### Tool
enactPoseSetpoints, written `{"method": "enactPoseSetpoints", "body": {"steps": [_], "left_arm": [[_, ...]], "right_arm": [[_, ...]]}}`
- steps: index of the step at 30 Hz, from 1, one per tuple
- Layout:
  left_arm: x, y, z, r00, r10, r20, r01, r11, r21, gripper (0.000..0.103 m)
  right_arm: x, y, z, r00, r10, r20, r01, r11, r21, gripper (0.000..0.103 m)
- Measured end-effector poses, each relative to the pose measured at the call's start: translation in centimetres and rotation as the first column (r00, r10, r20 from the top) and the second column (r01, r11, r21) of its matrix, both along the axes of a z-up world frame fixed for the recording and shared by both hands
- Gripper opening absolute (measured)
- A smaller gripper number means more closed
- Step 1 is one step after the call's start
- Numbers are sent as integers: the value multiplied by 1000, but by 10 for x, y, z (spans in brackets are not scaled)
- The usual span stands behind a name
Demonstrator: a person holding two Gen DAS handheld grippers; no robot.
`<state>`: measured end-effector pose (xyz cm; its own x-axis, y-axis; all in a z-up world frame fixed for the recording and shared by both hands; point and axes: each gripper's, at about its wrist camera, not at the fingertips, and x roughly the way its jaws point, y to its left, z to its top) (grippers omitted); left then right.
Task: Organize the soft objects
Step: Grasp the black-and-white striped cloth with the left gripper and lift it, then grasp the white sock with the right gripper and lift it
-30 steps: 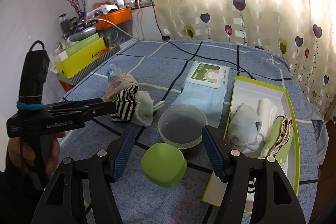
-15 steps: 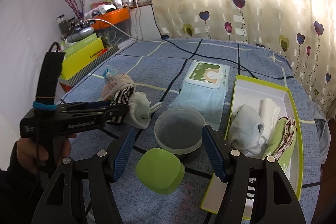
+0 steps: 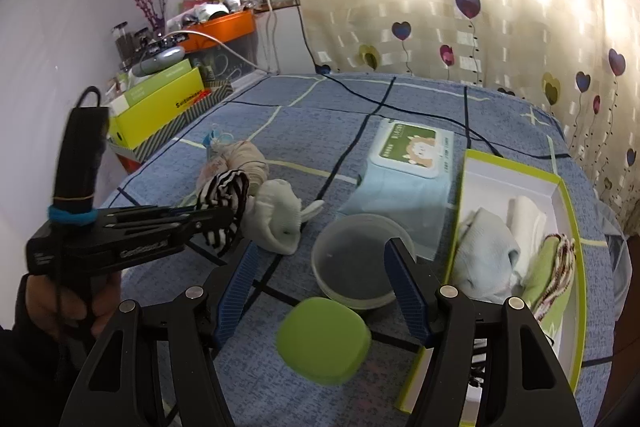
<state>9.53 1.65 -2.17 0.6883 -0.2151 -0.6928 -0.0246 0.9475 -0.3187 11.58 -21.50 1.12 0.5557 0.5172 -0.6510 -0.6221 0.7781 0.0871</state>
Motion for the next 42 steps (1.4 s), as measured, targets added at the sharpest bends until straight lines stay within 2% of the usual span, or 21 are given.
{"method": "enactPoseSetpoints", "body": {"steps": [8, 15, 20, 28, 31, 34, 37, 39, 42], "left_arm": [[-22, 16, 18, 998, 21, 62, -20, 1000, -11, 18], [-31, 29, 20, 996, 12, 86, -9, 999, -38, 18], [-32, 32, 16, 996, -21, 87, 26, 998, -56, 18], [-31, 42, 10, 996, -22, 83, 29, 996, -79, 18], [-29, 44, 8, 997, -23, 79, 30, 996, -87, 18], [-28, 45, 8, 996, -25, 80, 32, 995, -90, 18], [-28, 44, 7, 996, -30, 80, 38, 995, -90, 18], [-28, 43, 8, 996, -32, 81, 39, 995, -90, 18], [-30, 41, 11, 996, -32, 89, 40, 995, -88, 18]], "right_arm": [[6, 38, -4, 998, 66, -4, -67, 997, -37, 66], [28, 76, -22, 995, 87, -54, -93, 988, -120, 66], [42, 95, -33, 994, 75, -80, -88, 981, -174, 66], [56, 120, -49, 991, 73, -116, -101, 961, -258, 66], [54, 128, -50, 992, 72, -100, -100, 945, -310, 65], [52, 134, -53, 991, 88, -103, -118, 933, -340, 43], [51, 134, -55, 990, 93, -108, -125, 933, -338, 33], [50, 133, -54, 990, 96, -103, -125, 936, -330, 28], [47, 128, -47, 992, 92, -84, -113, 946, -305, 26]]}}
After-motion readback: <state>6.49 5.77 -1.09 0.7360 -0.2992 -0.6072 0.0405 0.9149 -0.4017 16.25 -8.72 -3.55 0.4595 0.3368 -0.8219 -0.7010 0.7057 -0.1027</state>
